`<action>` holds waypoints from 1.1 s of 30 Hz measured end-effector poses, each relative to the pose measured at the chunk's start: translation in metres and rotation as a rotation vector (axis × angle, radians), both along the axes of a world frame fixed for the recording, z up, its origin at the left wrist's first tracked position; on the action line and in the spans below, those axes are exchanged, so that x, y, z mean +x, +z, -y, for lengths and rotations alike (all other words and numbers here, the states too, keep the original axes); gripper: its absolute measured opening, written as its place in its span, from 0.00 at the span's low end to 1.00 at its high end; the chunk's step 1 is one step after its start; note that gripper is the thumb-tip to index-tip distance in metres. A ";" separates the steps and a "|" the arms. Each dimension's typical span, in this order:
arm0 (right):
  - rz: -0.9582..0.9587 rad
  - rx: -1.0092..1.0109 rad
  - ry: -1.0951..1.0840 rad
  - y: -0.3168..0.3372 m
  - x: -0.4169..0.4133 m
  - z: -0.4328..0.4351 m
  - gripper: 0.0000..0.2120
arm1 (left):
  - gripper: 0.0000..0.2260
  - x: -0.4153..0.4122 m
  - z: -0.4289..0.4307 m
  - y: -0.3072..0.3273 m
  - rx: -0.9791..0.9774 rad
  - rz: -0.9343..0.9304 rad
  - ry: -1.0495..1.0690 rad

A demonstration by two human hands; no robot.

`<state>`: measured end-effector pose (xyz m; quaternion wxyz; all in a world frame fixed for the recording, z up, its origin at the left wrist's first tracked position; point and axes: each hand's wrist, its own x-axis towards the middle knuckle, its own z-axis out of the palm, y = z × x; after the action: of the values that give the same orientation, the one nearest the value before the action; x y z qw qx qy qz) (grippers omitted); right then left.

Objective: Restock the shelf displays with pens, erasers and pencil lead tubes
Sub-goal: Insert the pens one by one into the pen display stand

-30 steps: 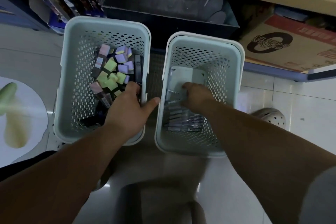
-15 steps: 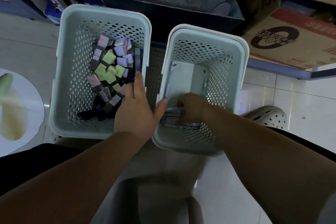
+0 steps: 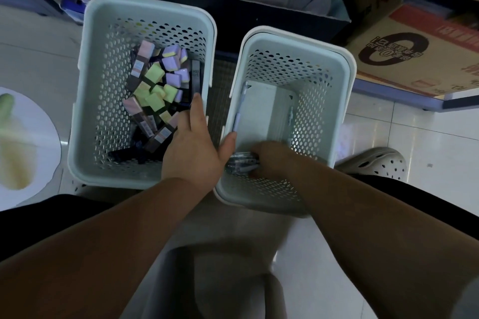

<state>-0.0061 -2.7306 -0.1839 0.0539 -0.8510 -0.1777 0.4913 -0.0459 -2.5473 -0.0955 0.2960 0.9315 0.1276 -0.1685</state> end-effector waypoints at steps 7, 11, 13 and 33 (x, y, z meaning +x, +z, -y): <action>-0.108 -0.017 -0.024 0.000 0.006 -0.005 0.21 | 0.40 0.001 0.000 0.001 0.029 -0.005 -0.007; -0.158 -0.019 -0.021 0.002 0.009 -0.005 0.23 | 0.40 0.001 0.000 0.000 0.027 0.004 -0.012; -0.176 -0.006 -0.018 0.005 0.011 -0.004 0.22 | 0.40 0.000 0.000 -0.002 0.027 0.009 -0.016; -0.324 0.091 -0.198 0.023 0.014 -0.005 0.09 | 0.40 0.000 0.002 -0.001 0.046 0.000 0.004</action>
<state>0.0082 -2.7261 -0.1604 0.1681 -0.7709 -0.1040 0.6055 -0.0462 -2.5495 -0.0965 0.2748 0.9378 0.1335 -0.1651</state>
